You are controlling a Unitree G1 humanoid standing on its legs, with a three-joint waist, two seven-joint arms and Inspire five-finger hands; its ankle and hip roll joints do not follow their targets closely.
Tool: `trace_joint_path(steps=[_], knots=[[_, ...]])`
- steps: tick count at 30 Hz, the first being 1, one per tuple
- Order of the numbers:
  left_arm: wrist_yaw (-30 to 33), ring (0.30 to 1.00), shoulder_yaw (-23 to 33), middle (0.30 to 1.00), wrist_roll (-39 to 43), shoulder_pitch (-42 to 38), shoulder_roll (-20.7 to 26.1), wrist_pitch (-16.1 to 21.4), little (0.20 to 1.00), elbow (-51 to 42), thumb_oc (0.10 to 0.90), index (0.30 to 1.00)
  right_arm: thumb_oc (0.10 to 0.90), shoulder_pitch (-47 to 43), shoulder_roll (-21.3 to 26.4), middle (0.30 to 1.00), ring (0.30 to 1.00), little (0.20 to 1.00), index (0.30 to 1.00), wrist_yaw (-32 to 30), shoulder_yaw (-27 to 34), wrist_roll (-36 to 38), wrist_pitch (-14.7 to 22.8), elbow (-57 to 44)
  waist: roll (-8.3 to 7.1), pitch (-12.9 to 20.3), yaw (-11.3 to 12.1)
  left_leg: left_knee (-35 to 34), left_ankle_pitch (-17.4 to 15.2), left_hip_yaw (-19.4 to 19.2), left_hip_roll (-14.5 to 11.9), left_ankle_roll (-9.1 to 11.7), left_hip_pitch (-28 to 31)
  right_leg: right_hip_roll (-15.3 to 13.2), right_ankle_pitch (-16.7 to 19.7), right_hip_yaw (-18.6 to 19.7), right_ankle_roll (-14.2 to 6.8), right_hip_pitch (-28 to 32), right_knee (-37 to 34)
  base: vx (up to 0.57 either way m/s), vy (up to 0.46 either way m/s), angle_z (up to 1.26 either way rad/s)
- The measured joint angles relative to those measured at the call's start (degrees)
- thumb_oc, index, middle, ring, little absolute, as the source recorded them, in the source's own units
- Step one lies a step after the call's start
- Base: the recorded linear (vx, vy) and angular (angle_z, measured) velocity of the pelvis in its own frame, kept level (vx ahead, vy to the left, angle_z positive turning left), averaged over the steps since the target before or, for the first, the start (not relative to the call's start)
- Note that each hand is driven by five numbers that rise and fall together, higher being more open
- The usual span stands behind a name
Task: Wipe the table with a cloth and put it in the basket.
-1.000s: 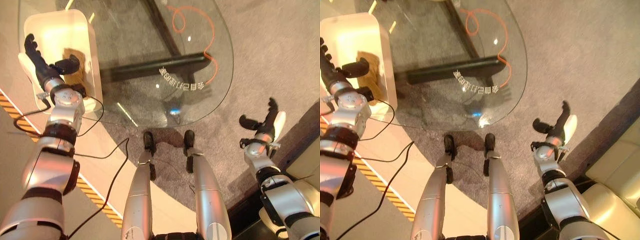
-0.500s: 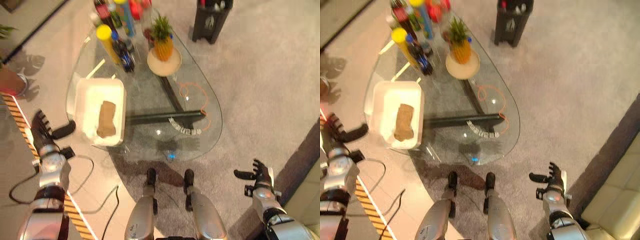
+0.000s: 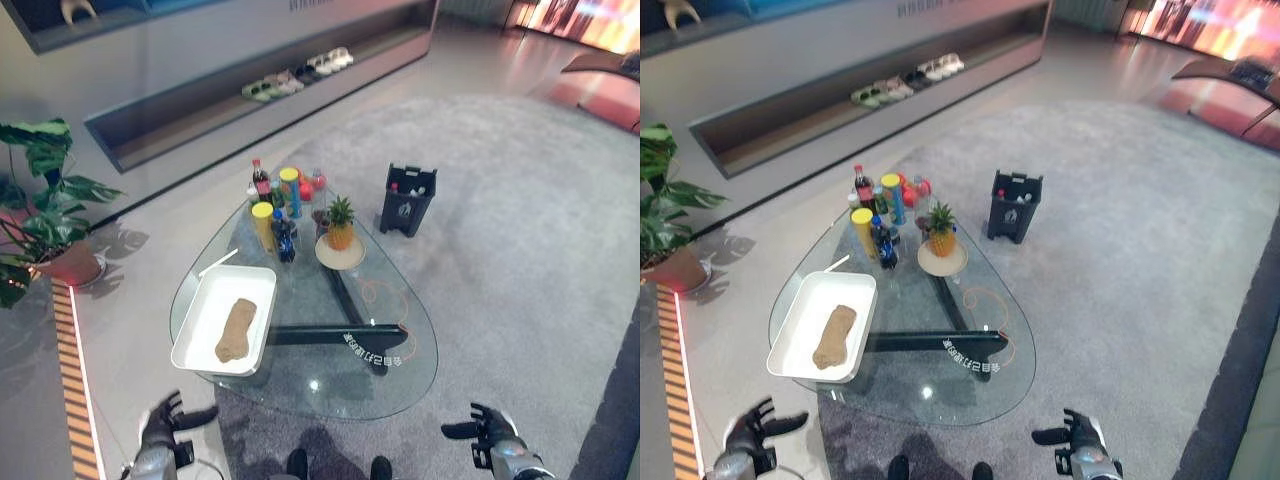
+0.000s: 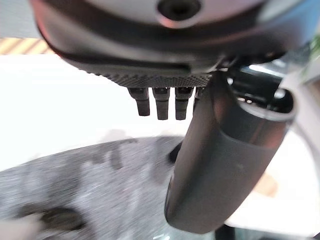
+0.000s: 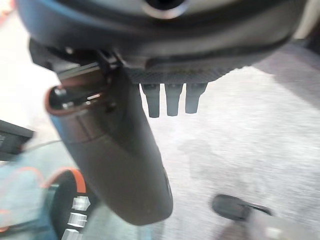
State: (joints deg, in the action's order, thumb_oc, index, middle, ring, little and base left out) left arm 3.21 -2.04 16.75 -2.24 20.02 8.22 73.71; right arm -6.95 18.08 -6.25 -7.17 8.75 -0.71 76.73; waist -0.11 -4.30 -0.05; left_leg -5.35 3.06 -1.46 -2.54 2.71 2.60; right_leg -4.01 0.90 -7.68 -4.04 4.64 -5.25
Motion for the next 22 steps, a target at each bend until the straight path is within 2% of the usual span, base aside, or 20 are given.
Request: trace_joint_path(steps=[6,11,22], knots=[[-5.3,0.9,-2.6,0.9,-3.1,2.2,-3.4,-5.8,0.9,1.9,0.8,0.9,0.8,3.9,-0.1,0.9,0.9,0.9,0.9,3.4,-0.4,-2.9,-4.8,3.0,1.52,1.9,-0.2,0.0,-0.1,-1.0,-0.5,-0.2,0.2,0.2,0.1,0.1,0.2,0.1,0.0,0.01,0.015,-0.07],[-7.7,0.9,-4.2,0.9,-4.7,2.1,-3.8,-8.6,0.9,1.9,0.8,0.9,0.8,4.7,-0.1,0.9,0.9,0.9,0.9,4.7,-0.8,-4.4,-5.4,3.2,2.04,2.9,-0.3,0.0,-0.1,-1.1,-0.6,-0.2,0.4,0.3,0.2,0.1,0.2,0.1,0.0,0.0,0.02,0.0],[-9.2,0.9,-6.3,0.9,-5.2,2.1,-3.8,-9.8,0.9,1.8,0.8,0.9,0.8,4.3,-0.3,0.9,0.9,0.9,0.9,4.9,-0.9,-4.9,-5.5,2.3,1.96,3.3,-0.3,0.0,0.0,-1.3,-0.4,-0.6,0.6,0.1,0.4,0.2,0.3,0.1,0.0,0.0,0.0,0.0]])
